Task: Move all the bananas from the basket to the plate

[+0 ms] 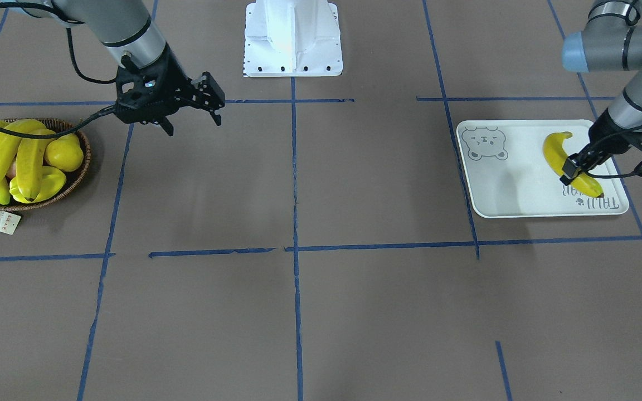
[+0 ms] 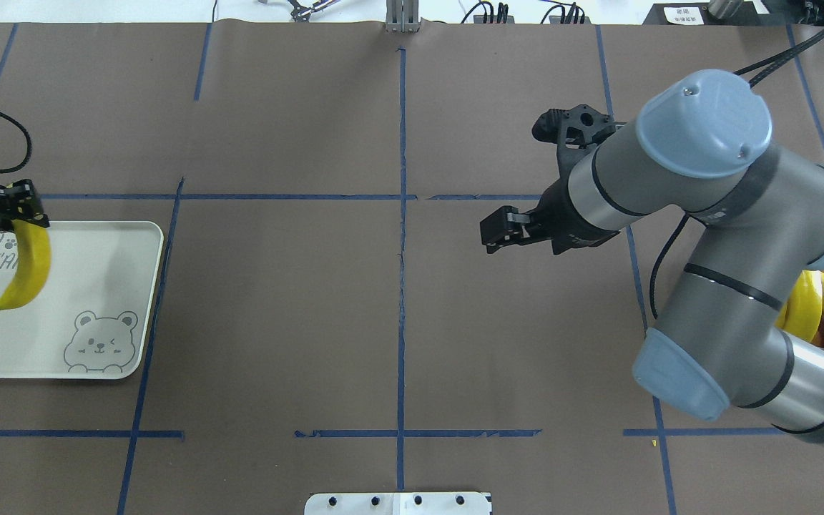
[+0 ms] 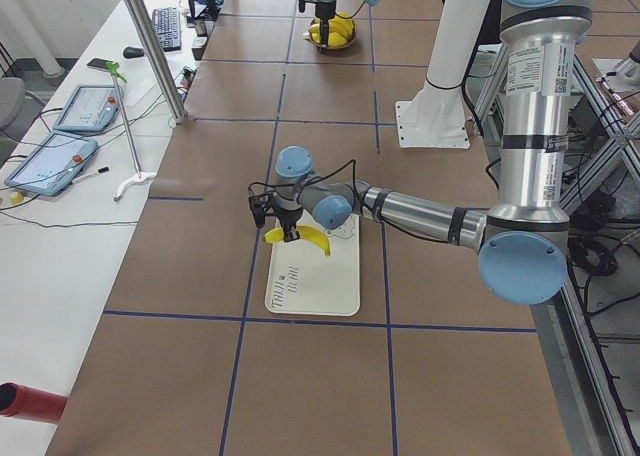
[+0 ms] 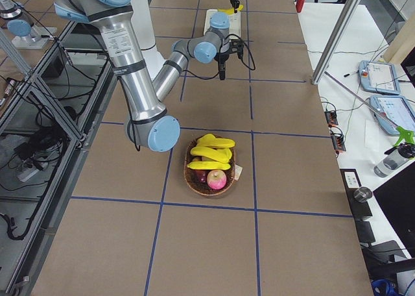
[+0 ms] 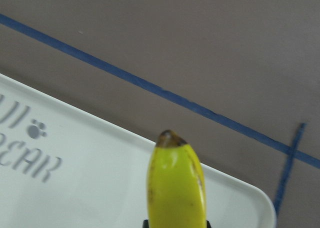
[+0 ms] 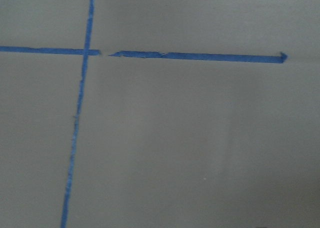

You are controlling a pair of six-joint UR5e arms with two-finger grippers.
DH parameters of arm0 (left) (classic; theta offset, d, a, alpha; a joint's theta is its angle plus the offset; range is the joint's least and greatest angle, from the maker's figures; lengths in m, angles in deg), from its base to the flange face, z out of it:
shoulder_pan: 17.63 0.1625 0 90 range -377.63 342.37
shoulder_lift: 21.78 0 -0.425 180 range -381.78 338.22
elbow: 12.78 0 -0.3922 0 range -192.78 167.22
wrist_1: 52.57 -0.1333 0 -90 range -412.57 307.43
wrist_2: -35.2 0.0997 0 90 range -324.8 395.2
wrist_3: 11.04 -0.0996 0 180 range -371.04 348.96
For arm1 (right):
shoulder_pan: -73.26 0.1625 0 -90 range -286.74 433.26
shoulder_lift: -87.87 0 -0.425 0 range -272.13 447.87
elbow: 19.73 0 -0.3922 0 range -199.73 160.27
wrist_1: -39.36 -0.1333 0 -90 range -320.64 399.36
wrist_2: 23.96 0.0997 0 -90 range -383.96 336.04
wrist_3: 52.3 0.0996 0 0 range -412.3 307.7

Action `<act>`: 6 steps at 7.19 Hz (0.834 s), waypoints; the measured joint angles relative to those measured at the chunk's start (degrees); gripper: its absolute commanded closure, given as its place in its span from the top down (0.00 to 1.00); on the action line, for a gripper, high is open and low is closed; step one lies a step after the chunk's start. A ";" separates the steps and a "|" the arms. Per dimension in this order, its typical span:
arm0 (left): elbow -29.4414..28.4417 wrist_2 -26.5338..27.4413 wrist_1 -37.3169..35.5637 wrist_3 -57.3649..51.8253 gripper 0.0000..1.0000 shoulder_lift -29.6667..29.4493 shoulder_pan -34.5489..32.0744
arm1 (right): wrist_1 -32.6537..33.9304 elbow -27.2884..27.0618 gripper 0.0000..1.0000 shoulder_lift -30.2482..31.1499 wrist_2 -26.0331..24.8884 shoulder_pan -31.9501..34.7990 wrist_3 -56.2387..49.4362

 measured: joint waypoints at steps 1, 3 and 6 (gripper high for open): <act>-1.22 -0.01 0.07 -2.67 0.24 1.33 -1.59 | 2.24 -1.83 0.99 2.93 0.37 1.92 -5.37; -4.01 -0.01 3.15 -3.39 0.39 3.51 -2.51 | 5.11 -4.69 0.99 8.92 3.17 7.50 -16.14; -14.93 -0.09 19.23 -2.76 1.00 3.97 -2.42 | 5.72 -5.65 0.99 14.87 5.98 13.70 -28.12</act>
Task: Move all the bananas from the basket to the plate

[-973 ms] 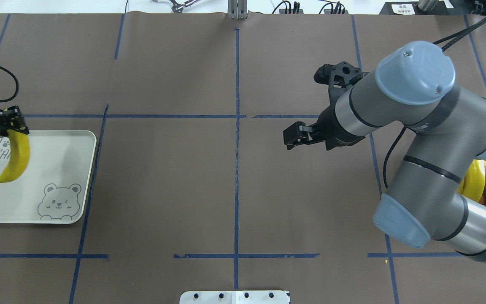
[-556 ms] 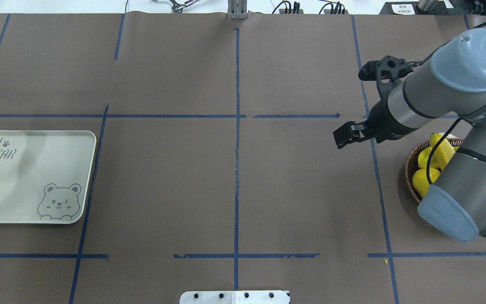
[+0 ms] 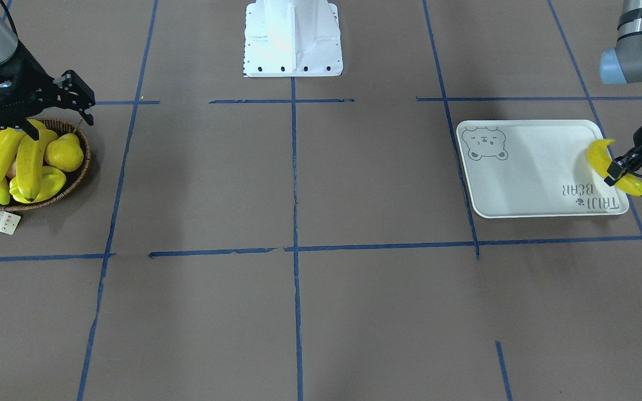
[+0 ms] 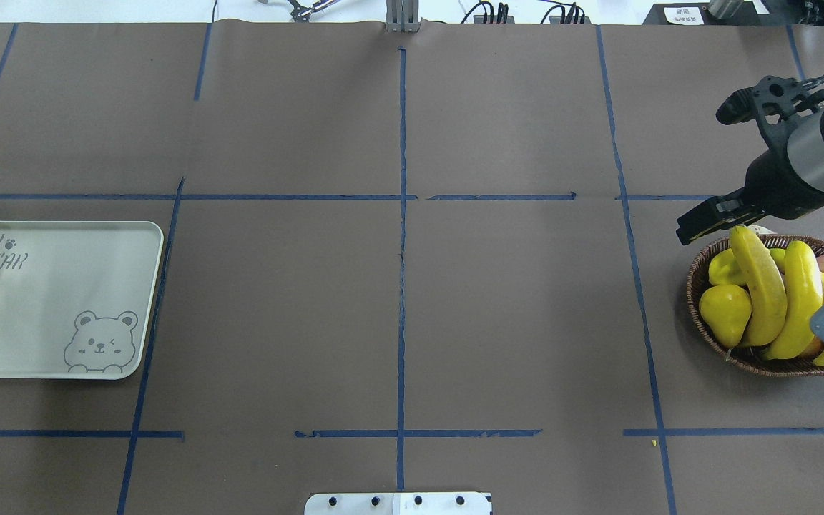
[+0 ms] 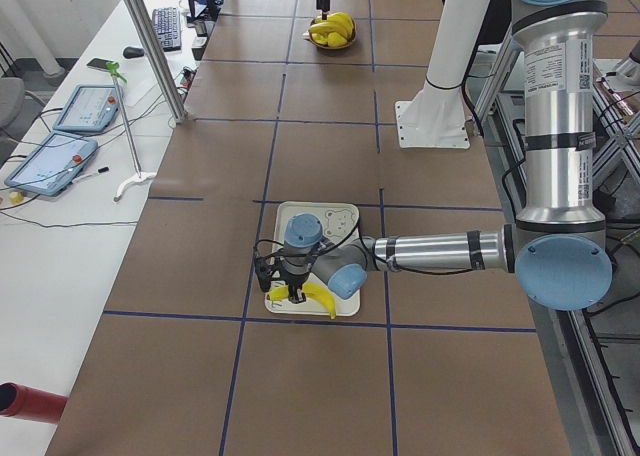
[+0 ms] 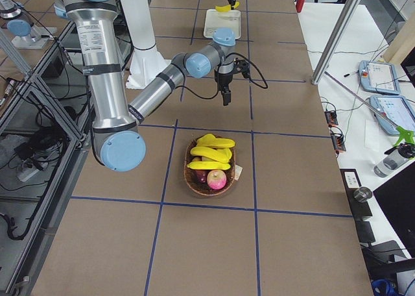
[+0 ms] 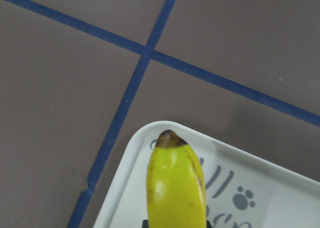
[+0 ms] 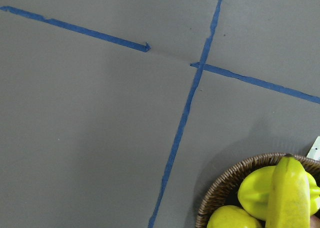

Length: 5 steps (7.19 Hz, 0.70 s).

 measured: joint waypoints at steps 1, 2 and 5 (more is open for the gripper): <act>-0.73 -0.94 1.93 -0.08 1.00 0.01 -0.12 | -0.03 -0.48 0.99 1.35 0.12 0.75 -1.74; -0.29 -4.06 2.52 -0.12 1.00 -0.22 -1.47 | -0.17 -1.26 0.99 3.05 0.13 1.20 -3.21; 5.34 -12.36 2.58 -0.26 1.00 -0.96 -6.10 | -3.53 -3.28 0.99 11.29 -0.31 1.77 -6.27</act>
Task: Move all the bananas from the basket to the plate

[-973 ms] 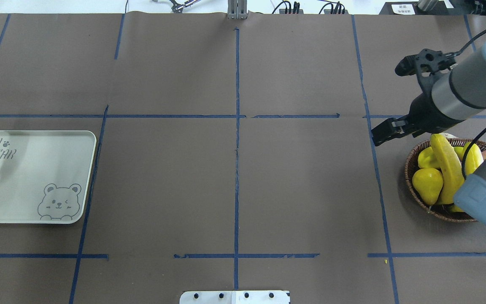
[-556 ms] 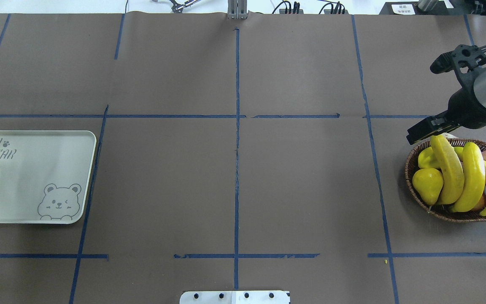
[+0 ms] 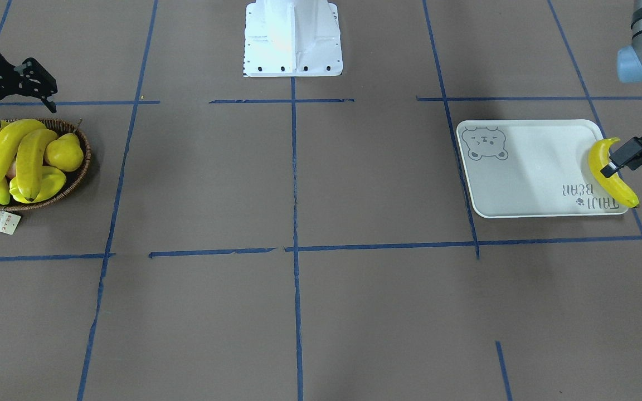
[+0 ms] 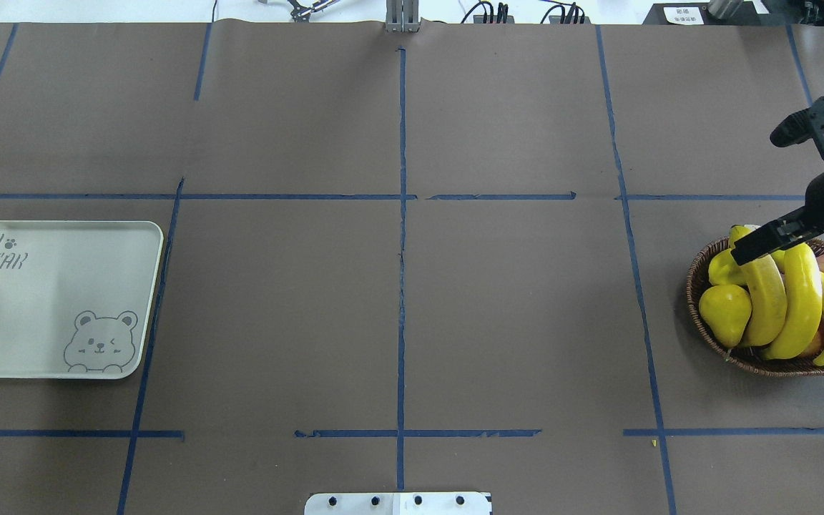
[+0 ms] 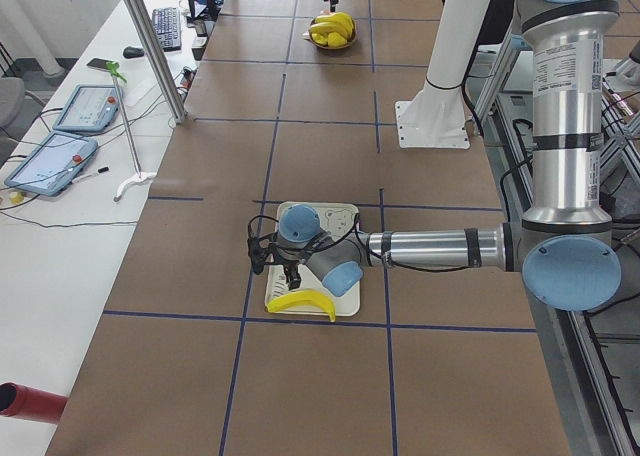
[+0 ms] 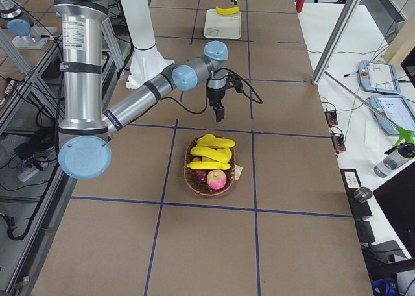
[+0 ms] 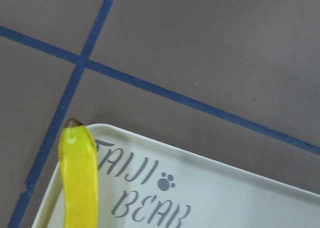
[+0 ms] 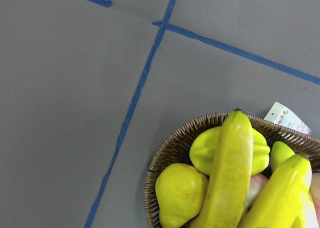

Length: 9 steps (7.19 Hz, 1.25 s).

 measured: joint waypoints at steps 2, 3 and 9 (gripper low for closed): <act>1.88 -0.80 0.15 -0.05 1.00 0.15 -0.20 | -9.35 1.33 0.92 6.22 -0.87 -0.17 3.46; 2.26 -0.88 0.20 -0.05 1.00 0.24 -0.22 | -13.21 2.46 0.83 7.19 -2.59 -1.36 8.14; 2.48 -0.92 0.41 -0.06 1.00 0.39 -0.11 | -18.30 8.04 0.68 7.50 -12.22 -9.77 10.78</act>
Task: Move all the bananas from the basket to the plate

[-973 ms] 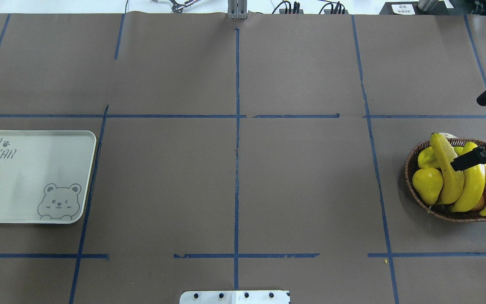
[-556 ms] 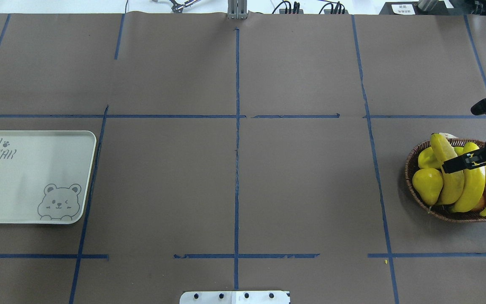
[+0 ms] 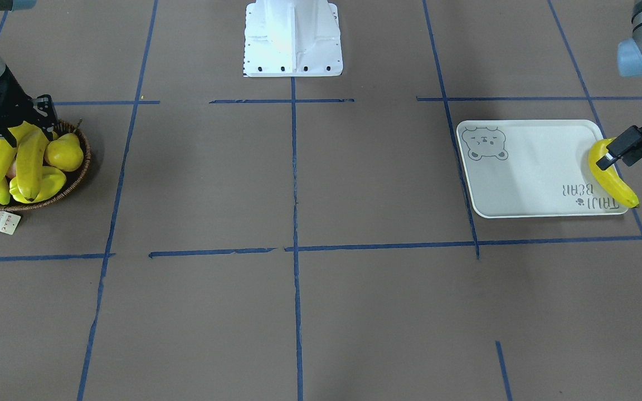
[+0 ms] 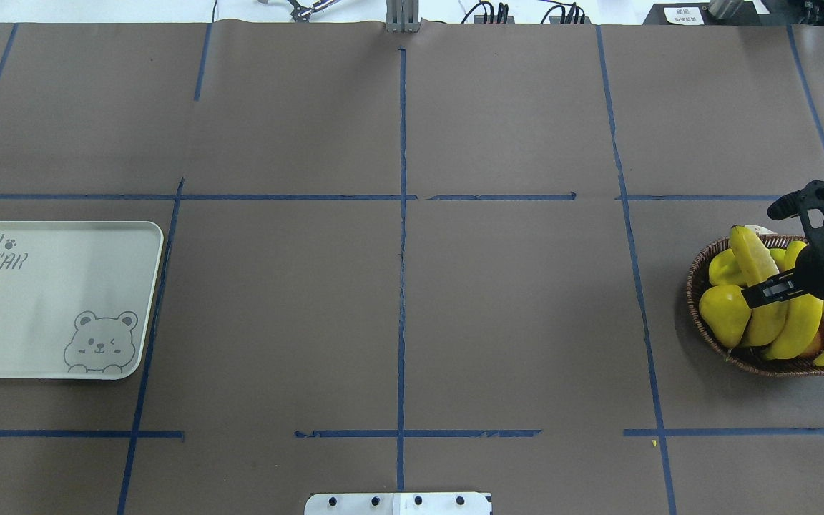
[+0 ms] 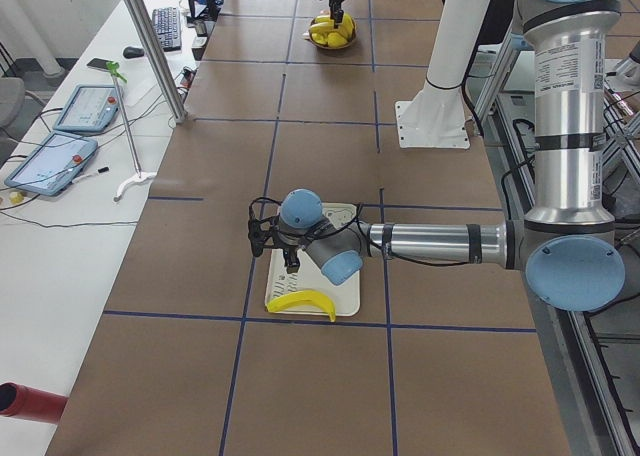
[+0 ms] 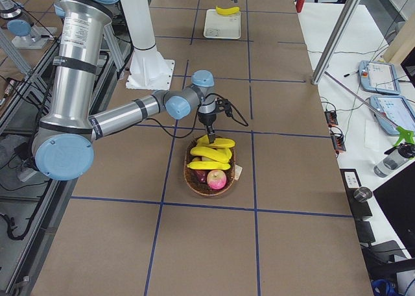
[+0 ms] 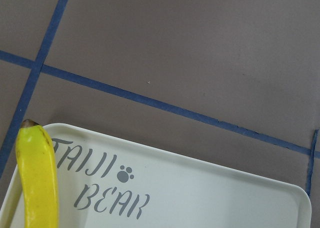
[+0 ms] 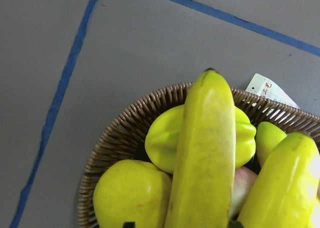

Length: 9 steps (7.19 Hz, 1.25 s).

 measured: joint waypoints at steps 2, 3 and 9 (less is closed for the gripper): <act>-0.03 0.00 0.00 0.04 1.00 0.03 0.05 | -0.01 1.03 0.62 -0.16 -0.27 -0.26 -1.21; -0.06 0.00 0.00 0.02 1.00 0.06 0.06 | 0.01 1.52 0.61 -0.67 -0.30 -0.39 -1.36; -0.04 0.00 0.01 0.09 1.00 0.09 0.06 | -0.01 4.31 0.16 -2.59 -0.66 -0.61 -1.51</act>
